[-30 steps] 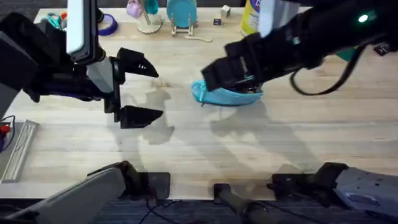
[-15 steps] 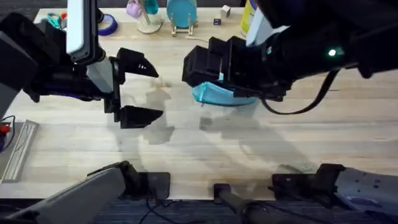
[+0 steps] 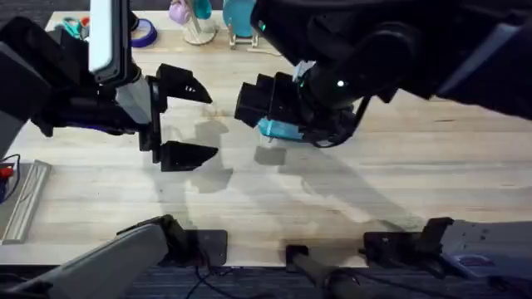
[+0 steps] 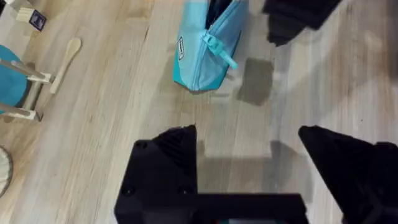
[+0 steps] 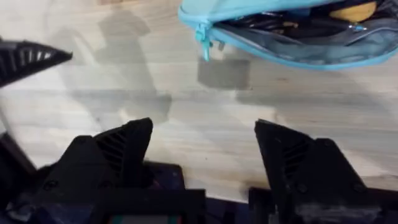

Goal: Unzip the bag, pick up the pens from the table one at a time and place them inside, then zip the bag closed.

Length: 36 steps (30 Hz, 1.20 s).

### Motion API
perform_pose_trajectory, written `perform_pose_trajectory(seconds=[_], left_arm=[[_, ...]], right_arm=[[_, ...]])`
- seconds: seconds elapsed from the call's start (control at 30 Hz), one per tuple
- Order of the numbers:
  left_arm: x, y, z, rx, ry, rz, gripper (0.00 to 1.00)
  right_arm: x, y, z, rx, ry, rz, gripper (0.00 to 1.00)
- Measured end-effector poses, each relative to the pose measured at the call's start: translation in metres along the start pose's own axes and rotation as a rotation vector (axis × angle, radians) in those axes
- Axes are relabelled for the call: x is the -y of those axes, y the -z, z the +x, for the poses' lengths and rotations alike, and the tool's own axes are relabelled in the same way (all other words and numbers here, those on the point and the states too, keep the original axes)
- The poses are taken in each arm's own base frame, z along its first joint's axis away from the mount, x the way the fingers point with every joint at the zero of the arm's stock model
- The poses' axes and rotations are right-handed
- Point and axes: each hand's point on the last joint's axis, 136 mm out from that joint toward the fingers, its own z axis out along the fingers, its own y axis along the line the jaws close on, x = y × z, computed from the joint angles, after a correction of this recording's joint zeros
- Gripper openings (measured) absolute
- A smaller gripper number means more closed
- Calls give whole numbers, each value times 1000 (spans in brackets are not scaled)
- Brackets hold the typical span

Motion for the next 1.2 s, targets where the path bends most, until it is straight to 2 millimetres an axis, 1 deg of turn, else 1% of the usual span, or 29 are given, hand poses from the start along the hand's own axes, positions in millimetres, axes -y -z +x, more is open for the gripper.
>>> perform_pose_trajectory(seconds=[0.17,0.43,0.6,0.87,1.07,1.2], left_arm=[[0,0,0,0,0,0,993],[0,0,0,0,0,0,993],[0,0,0,0,0,0,993],[0,0,0,0,0,0,993],[0,0,0,0,0,0,993],[0,0,0,0,0,0,993]], right_arm=[[-1,-14,-5,11,-14,28,996],[-14,-48,-13,16,-29,35,996],[-12,-65,-20,44,-41,74,996],[-13,-72,-42,163,-53,94,996],[-7,-87,-45,176,-49,142,988],[-6,-93,-47,181,-48,157,922]])
